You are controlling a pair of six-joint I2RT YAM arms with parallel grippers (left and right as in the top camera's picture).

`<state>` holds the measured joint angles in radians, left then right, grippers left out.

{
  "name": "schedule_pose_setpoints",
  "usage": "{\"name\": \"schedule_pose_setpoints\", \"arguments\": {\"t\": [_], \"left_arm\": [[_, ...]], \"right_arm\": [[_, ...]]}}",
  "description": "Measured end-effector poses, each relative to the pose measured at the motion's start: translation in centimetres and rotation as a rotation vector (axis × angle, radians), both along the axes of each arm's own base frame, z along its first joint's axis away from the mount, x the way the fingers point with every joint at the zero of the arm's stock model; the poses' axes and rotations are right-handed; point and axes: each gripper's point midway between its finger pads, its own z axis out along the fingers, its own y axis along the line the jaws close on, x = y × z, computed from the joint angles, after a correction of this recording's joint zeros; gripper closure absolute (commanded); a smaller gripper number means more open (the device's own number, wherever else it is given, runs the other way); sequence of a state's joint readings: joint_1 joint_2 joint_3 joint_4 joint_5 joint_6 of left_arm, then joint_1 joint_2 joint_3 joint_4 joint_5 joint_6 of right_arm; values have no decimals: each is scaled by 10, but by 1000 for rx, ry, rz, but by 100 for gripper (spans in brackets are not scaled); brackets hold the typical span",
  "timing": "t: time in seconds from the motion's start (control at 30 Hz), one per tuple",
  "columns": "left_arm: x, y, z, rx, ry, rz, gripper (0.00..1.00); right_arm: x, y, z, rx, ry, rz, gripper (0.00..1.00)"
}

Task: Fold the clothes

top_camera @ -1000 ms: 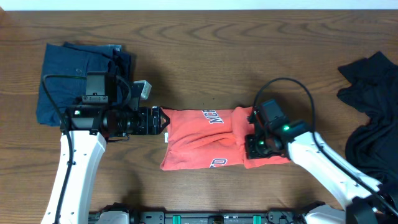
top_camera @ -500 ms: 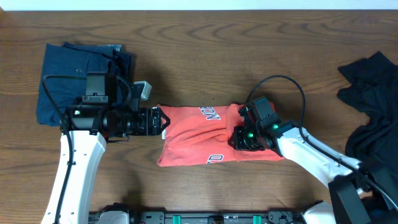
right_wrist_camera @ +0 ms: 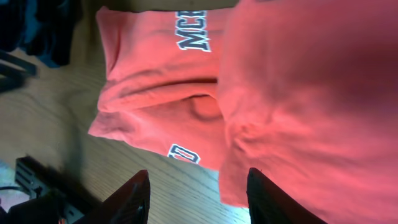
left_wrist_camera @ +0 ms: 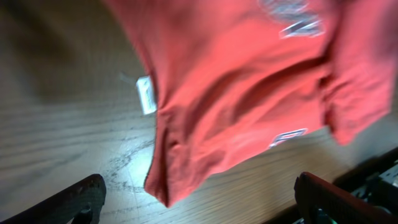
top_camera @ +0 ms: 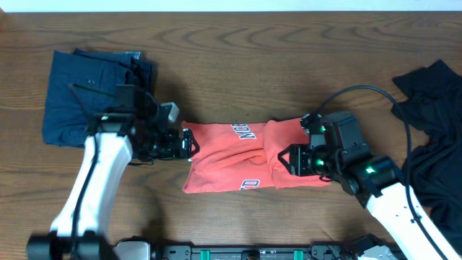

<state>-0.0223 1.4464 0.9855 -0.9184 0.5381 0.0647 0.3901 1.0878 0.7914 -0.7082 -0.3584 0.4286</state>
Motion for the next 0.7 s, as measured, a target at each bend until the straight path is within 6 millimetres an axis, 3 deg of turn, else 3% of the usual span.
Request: {"name": "schedule_pose_setpoints", "arguments": {"t": [0.17,0.43,0.53,0.7], "left_arm": [[0,-4,-37,-24,121,-1,3],[-3,-18,-77,-82,261,-4,5],[-5,-31,-78,-107,273,-33,11],[-4,-57,-81,-145,263,-94,39]], "right_arm": [[0,-14,-4,-27,20,-44,51],[3,-20,-5,-47,15,-67,51],[3,-21,-6,-53,15,-69,51],[4,-23,-6,-64,14,-76,51]]}}
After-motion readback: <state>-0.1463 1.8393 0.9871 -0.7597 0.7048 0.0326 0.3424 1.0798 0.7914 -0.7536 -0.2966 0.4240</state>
